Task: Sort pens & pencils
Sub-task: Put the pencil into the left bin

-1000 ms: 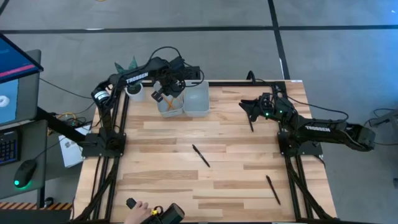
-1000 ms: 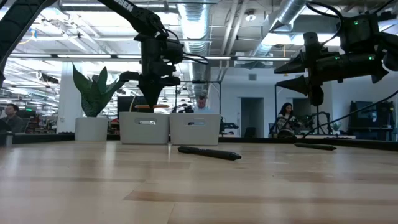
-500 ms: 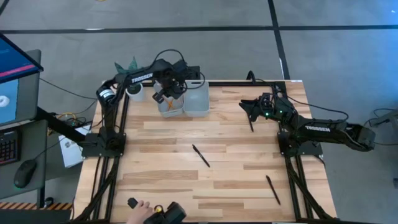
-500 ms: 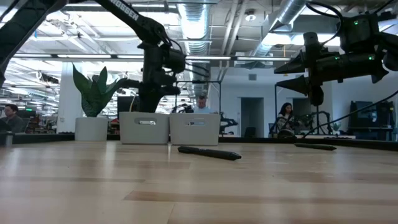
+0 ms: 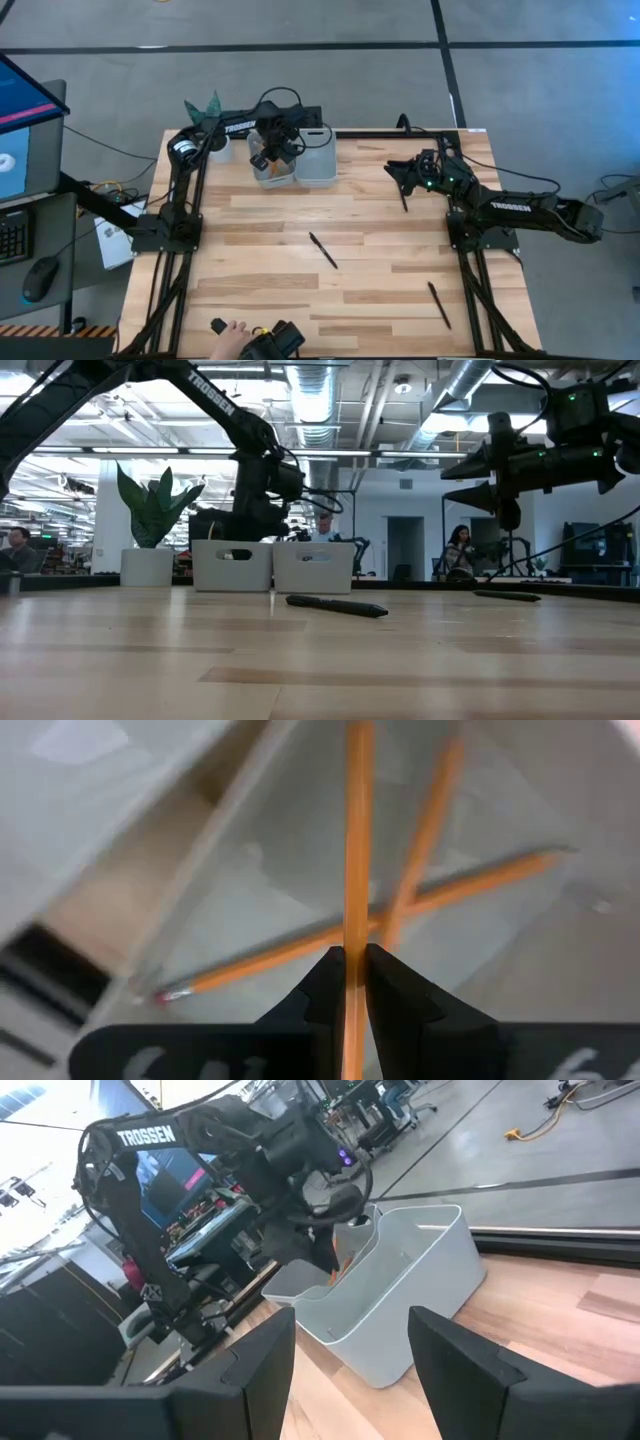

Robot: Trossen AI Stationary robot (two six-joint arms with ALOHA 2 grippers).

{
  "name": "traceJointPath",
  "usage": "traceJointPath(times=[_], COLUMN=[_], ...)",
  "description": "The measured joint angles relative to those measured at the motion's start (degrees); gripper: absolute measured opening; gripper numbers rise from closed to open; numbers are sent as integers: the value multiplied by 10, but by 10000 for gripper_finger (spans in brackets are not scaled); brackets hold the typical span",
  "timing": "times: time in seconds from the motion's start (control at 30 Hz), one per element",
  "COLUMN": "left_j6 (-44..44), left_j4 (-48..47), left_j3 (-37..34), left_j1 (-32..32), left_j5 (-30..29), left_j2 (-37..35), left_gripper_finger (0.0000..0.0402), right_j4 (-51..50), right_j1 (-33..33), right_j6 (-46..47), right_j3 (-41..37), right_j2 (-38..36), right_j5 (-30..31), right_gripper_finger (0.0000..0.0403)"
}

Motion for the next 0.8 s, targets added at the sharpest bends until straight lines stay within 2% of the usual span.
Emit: traceJointPath(times=[0.17, 0.8], left_j6=[-48, -45], left_j4=[15, -13], left_j3=[0, 0], left_j1=[0, 0], left_j5=[5, 19], left_j2=[0, 0], left_gripper_finger=[28, 42], right_j4=[-4, -4], right_j1=[0, 0], right_j6=[0, -1], right_j3=[0, 0], right_j2=[0, 0], right_j5=[0, 0], right_gripper_finger=[217, 217])
